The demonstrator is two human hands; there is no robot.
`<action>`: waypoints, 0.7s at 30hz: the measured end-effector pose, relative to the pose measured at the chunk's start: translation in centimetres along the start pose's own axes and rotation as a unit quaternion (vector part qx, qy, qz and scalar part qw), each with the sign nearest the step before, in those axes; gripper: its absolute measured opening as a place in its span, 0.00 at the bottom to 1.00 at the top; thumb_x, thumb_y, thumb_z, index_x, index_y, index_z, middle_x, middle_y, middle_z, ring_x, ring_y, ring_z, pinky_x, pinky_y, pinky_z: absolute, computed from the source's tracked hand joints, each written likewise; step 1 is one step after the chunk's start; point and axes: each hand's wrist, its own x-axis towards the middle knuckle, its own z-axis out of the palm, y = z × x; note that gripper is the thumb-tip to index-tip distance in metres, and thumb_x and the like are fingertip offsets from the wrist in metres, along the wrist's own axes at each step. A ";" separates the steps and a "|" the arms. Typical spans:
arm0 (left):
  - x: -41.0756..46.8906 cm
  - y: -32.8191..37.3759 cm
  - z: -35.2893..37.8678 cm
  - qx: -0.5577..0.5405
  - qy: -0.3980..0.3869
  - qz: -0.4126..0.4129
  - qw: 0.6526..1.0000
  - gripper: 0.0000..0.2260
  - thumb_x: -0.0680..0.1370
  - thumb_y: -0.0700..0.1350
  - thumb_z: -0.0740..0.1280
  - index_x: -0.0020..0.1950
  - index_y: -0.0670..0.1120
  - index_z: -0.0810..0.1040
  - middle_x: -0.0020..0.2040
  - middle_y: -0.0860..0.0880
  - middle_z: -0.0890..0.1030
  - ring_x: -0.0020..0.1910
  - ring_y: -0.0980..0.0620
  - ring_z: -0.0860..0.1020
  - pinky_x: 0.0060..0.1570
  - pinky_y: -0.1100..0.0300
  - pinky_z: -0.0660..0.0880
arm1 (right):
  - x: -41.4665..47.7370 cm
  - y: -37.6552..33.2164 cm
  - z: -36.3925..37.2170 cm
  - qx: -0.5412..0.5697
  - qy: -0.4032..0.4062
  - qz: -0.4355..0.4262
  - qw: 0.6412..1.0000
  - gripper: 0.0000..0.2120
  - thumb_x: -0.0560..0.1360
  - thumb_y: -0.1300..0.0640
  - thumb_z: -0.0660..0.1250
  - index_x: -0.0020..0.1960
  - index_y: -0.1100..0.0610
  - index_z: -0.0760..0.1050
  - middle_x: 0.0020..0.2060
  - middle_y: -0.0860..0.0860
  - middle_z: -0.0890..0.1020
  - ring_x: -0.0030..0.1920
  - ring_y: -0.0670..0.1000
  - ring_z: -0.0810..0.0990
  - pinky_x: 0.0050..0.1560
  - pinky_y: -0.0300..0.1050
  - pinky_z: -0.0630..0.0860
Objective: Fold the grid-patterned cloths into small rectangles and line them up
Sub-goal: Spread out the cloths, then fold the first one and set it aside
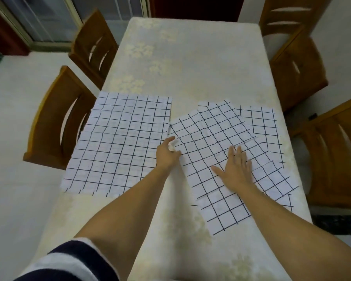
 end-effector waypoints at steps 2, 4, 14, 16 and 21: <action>-0.4 0.0 -0.4 -0.026 -0.046 0.010 0.999 0.26 0.75 0.36 0.72 0.71 0.53 0.74 0.62 0.56 0.74 0.49 0.59 0.77 0.48 0.67 0.75 | -0.8 -2.4 0.9 0.033 -0.002 0.016 0.999 0.51 0.74 0.25 0.52 0.80 0.54 0.32 0.79 0.58 0.36 0.79 0.60 0.37 0.78 0.61 0.41; -0.9 0.1 -0.6 -0.014 -0.101 0.037 0.994 0.28 0.75 0.35 0.71 0.73 0.54 0.74 0.58 0.51 0.81 0.38 0.63 0.78 0.44 0.66 0.75 | -1.7 -4.1 2.0 0.036 -0.010 0.022 0.999 0.51 0.73 0.25 0.52 0.80 0.54 0.32 0.79 0.58 0.37 0.79 0.61 0.38 0.77 0.62 0.42; -1.5 -2.0 -3.0 0.055 -0.088 0.093 0.990 0.32 0.78 0.42 0.70 0.80 0.52 0.62 0.79 0.53 0.64 0.70 0.52 0.72 0.67 0.56 0.72 | -3.4 -4.4 4.3 -0.058 -0.048 -0.004 0.997 0.57 0.68 0.20 0.50 0.78 0.55 0.28 0.78 0.59 0.33 0.78 0.62 0.35 0.77 0.63 0.40; -1.1 -2.6 -3.8 0.046 -0.073 0.065 0.994 0.30 0.80 0.42 0.68 0.80 0.51 0.62 0.79 0.52 0.64 0.73 0.48 0.71 0.71 0.49 0.71 | -3.1 -4.4 4.2 -0.059 -0.054 -0.014 0.997 0.57 0.68 0.20 0.50 0.78 0.54 0.29 0.78 0.58 0.33 0.78 0.62 0.35 0.78 0.62 0.40; -1.2 -3.8 -6.5 0.039 -0.025 0.022 0.999 0.25 0.81 0.43 0.67 0.78 0.50 0.66 0.74 0.54 0.70 0.66 0.51 0.76 0.60 0.62 0.76 | -2.2 -5.4 3.7 -0.066 -0.061 -0.059 0.994 0.58 0.67 0.21 0.55 0.79 0.54 0.29 0.78 0.57 0.33 0.79 0.61 0.35 0.78 0.61 0.40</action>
